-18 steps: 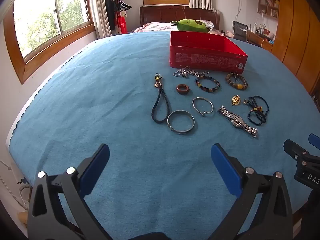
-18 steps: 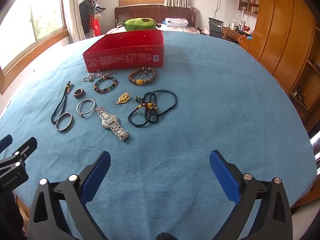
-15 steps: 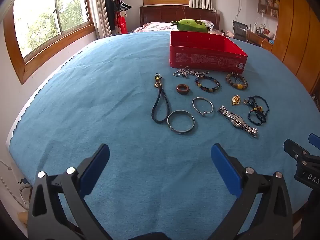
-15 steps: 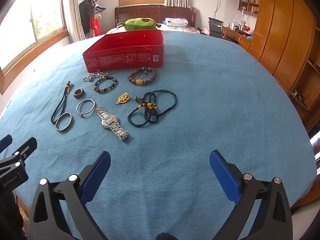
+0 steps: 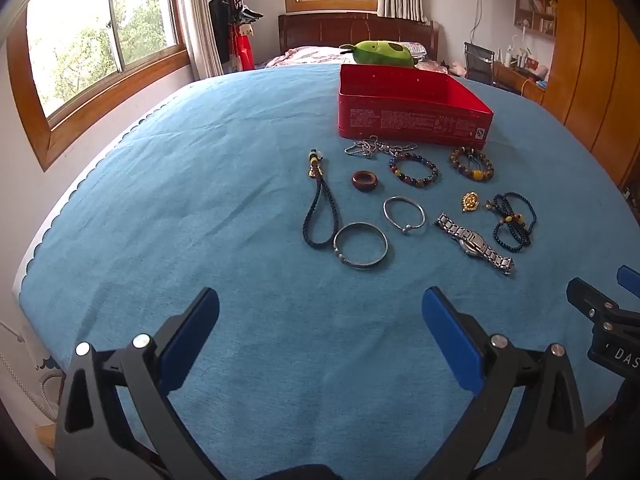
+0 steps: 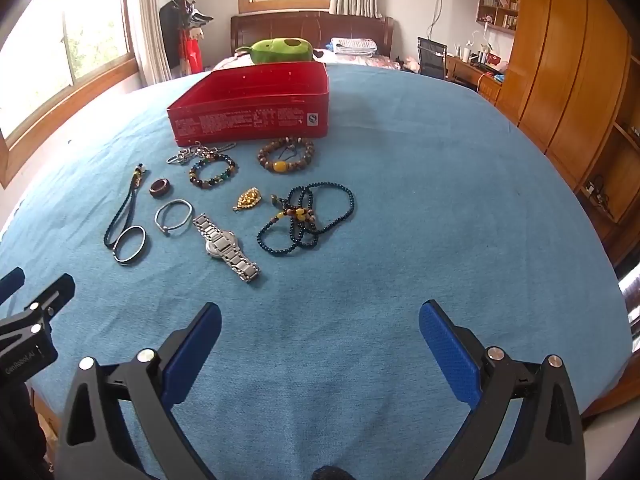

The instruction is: Organize jewelry

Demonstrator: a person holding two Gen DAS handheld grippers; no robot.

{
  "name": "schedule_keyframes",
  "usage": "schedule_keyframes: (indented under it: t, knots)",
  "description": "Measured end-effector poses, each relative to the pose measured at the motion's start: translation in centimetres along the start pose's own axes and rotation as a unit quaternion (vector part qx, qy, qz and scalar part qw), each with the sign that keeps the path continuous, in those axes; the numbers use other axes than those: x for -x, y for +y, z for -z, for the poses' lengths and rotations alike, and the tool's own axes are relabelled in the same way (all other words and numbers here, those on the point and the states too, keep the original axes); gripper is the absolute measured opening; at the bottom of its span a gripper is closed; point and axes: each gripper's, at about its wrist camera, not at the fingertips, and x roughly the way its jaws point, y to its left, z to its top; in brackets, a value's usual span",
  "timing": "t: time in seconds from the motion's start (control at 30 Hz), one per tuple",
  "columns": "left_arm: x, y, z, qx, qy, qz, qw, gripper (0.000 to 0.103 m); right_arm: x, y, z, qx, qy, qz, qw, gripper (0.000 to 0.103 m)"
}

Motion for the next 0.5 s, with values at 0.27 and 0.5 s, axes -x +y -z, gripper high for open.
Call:
schedule_keyframes:
  t: [0.27, 0.5]
  knots:
    - [-0.1, -0.18, -0.09, 0.0, -0.001, 0.0, 1.0, 0.1, 0.01, 0.14, -0.02, 0.0, -0.001, 0.001, 1.0, 0.099]
    - [-0.05, -0.04, -0.06, -0.001, -0.001, 0.0, 1.0, 0.1, 0.14, 0.12, 0.03, 0.001, -0.001, 0.001, 1.0, 0.099]
